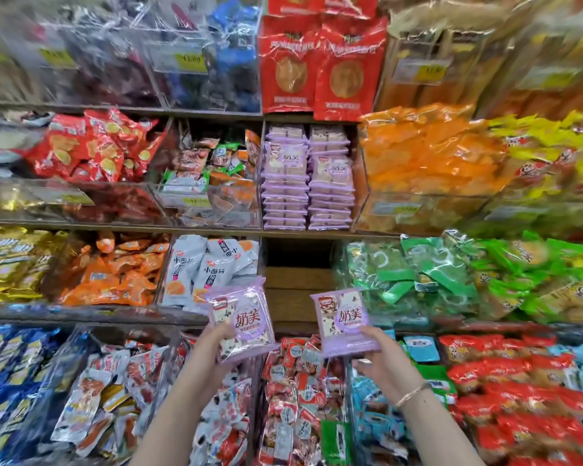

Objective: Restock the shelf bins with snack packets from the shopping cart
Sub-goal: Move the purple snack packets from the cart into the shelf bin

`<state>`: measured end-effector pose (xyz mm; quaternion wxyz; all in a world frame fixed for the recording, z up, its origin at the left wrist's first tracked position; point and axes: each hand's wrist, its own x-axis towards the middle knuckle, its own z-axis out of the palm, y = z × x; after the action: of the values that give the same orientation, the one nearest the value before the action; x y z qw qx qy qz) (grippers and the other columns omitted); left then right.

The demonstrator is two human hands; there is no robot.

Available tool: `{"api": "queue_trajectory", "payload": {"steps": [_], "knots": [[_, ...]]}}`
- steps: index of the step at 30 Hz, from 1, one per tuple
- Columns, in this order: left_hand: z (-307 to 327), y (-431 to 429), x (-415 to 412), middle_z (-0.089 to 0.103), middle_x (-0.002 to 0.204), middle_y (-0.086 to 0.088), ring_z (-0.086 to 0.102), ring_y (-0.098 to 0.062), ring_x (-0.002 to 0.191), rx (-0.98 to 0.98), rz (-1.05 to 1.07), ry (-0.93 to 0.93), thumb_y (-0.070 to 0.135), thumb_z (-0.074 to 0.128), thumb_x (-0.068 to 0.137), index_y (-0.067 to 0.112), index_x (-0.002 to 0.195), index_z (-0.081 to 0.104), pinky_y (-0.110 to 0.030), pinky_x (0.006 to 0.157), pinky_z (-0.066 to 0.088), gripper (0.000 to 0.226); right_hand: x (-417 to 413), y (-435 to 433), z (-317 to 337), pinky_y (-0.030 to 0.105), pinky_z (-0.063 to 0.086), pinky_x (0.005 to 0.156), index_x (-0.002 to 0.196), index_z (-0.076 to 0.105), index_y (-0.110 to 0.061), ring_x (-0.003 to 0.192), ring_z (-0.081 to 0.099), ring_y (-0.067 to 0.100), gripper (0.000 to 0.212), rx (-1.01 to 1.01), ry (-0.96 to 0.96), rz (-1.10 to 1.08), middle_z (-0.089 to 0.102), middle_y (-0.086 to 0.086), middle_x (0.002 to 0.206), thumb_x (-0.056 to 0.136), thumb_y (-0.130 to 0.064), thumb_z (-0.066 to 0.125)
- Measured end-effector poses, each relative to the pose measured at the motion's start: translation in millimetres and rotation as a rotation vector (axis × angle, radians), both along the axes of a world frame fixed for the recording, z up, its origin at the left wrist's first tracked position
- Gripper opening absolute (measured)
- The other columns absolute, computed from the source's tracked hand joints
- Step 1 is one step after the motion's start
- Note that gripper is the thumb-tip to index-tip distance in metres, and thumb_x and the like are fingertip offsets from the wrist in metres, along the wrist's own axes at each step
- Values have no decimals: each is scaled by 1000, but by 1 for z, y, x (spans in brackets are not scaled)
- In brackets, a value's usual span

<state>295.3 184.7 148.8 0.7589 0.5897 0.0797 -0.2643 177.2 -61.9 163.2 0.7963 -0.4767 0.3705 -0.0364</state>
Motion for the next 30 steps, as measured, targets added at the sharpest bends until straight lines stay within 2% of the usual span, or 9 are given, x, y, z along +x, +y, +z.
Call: {"api": "queue_trajectory", "payload": {"steps": [2,5,7,11,13,18,22,27,30], "knots": [[9,-14,21,28,151,8,26,-19,140,-44,-17,-13,13,56,85,16,103,60,-43,92,44,19,24,-12,19,28,41,56,91,62,-8,67,51,18,14,-43,-39,29,60,9,81,93,-17,51],[23,-29,48,33,152,-6,27,-29,142,-127,-55,-1,18,64,75,10,134,47,-51,107,37,62,64,-27,49,21,38,44,79,62,-8,48,46,12,19,-50,-127,2,55,5,64,93,-16,52],[36,-37,62,45,144,-9,37,-31,136,-122,-75,1,20,64,70,9,123,55,-52,105,39,54,93,-36,72,20,38,40,75,60,-10,45,44,11,20,-29,-178,-43,53,4,61,93,-17,53],[54,-49,85,68,107,-10,65,-22,89,-127,-76,-24,9,55,83,10,109,60,-35,66,53,27,152,-50,114,21,42,44,84,59,-16,52,41,13,11,-32,-260,-95,49,3,68,92,-21,55],[66,-53,95,73,89,-6,67,-20,75,-119,-93,-42,6,46,88,11,106,60,-33,60,52,23,181,-57,130,21,43,44,87,58,-20,50,41,12,7,-70,-261,-143,47,2,67,91,-25,56],[92,-65,119,69,94,-9,63,-22,78,-138,-167,-44,6,50,85,7,110,57,-33,63,51,27,234,-69,146,23,42,44,102,54,-15,51,44,13,20,-79,-181,-235,50,4,69,88,-25,64],[97,-70,131,70,100,-11,65,-23,84,-166,-209,-58,4,50,86,10,111,59,-33,63,52,27,238,-67,132,16,49,45,113,58,-8,60,54,11,28,-77,-232,-353,58,4,86,86,-13,64],[90,-65,134,74,87,-7,69,-19,74,-154,-256,-31,1,46,89,10,108,58,-30,59,51,24,240,-55,108,12,51,56,121,54,1,67,60,5,37,-166,-282,-599,61,4,87,85,-3,62],[87,-61,137,74,85,-7,70,-19,73,-165,-279,-12,0,47,88,11,106,58,-30,59,53,24,250,-46,107,20,55,62,118,53,-1,73,66,18,36,-124,-283,-736,62,8,87,83,0,65]]}}
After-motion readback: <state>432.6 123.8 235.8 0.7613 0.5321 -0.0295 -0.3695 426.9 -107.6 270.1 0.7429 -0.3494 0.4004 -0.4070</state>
